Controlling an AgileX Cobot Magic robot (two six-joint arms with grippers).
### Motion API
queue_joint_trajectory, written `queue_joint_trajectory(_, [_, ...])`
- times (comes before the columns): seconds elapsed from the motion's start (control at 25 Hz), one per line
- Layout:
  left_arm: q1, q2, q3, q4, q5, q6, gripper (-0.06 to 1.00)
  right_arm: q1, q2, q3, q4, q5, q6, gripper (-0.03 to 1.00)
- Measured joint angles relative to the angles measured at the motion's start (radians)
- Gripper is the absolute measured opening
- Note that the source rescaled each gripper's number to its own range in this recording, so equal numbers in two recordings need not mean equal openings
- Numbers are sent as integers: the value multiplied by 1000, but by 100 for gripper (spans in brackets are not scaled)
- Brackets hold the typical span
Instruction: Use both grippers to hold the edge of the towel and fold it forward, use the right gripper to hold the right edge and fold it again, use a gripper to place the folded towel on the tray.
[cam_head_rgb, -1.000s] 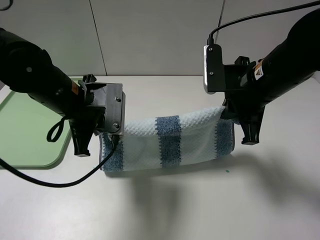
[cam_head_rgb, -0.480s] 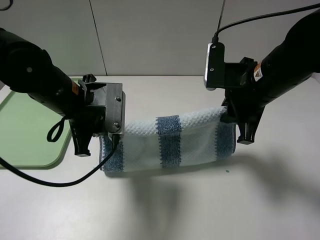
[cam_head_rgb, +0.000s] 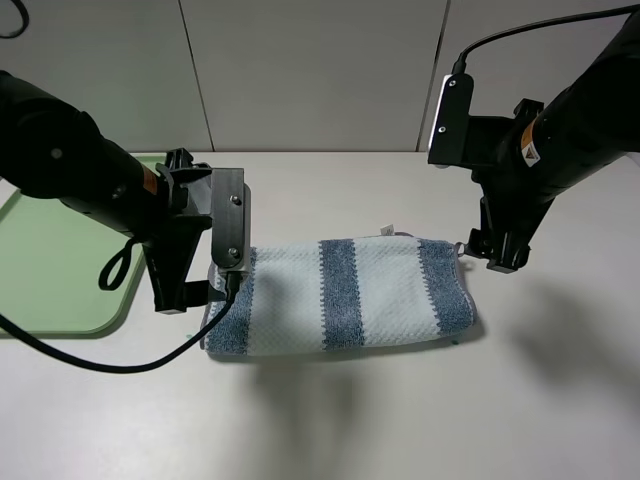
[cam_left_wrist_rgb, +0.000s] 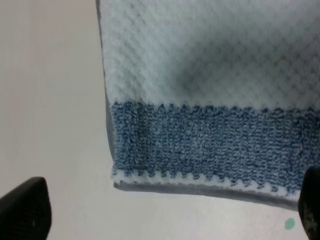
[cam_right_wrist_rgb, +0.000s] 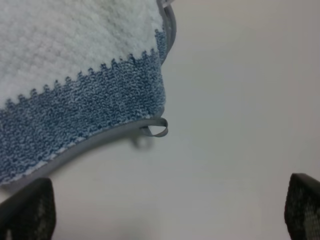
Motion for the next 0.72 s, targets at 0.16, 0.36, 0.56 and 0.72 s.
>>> queue_joint_trajectory(0.16, [0,0,0,0,0,0,100,0,0,0,0,0,3,100])
queue_joint_trajectory(0.36, [0,-3,0,0,0,0,100,0,0,0,0,0,7,100])
queue_joint_trajectory(0.56, [0,-61,0,0,0,-24,100,0,0,0,-1,0,72,100])
queue_joint_trajectory(0.72, [0,-143,0,0,4,-120,100,0,0,0,-3,9,177,100])
